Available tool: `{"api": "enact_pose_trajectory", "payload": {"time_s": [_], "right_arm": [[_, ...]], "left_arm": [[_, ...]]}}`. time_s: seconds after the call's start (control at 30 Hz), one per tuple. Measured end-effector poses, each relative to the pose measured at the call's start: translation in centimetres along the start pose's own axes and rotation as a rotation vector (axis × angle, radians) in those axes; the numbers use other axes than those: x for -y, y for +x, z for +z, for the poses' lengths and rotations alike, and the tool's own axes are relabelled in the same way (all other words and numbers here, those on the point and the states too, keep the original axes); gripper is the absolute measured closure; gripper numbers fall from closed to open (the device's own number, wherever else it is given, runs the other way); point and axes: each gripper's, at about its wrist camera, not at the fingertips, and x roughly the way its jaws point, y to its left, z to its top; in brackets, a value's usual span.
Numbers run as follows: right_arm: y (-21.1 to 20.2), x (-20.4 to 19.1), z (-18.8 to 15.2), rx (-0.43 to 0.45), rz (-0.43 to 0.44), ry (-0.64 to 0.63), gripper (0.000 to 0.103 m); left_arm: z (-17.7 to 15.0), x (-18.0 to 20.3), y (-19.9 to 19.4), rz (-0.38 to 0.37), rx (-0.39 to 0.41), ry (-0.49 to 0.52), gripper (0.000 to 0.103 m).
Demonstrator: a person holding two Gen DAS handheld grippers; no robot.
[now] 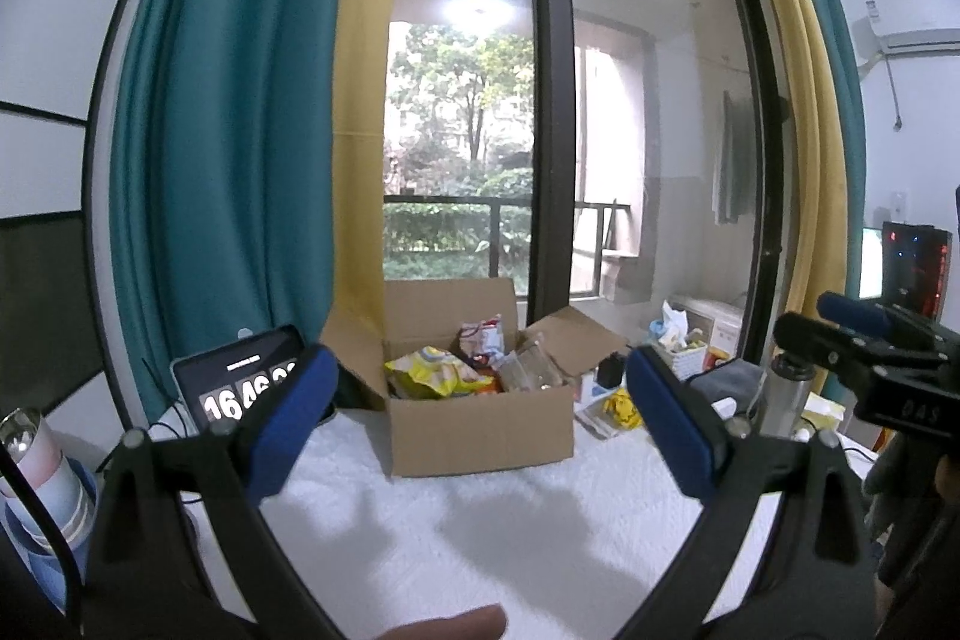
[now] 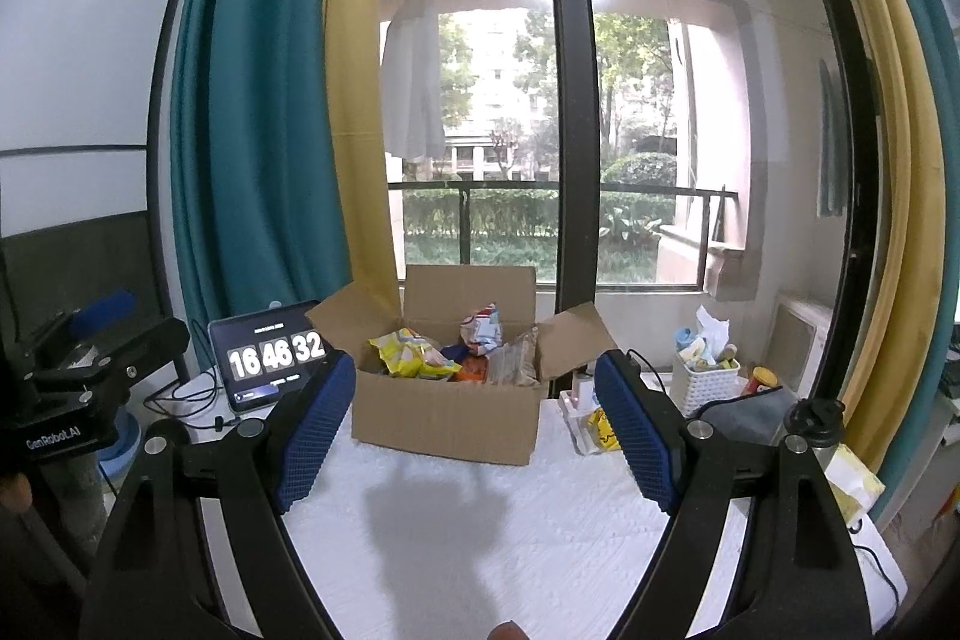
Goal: Organize snacks
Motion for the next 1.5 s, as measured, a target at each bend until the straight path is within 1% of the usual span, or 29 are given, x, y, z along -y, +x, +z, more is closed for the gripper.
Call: {"api": "enact_pose_trajectory", "payload": {"time_s": [0.47,0.97,1.5], "right_arm": [[0.3,-0.1,-0.1,-0.017,0.007,-0.002,0.018],[0.3,0.5,-0.3,-0.027,0.008,0.019,0.018],[0.4,0.8,-0.5,-0.027,0.005,0.022,0.018]], "left_arm": [[-0.2,0.1,-0.3,0.0,-0.014,-0.006,0.005],[-0.6,1.2,0.1,0.002,-0.039,-0.005,0.005],[-0.6,1.4,0.3,-0.002,-0.035,0.003,0.005]]}}
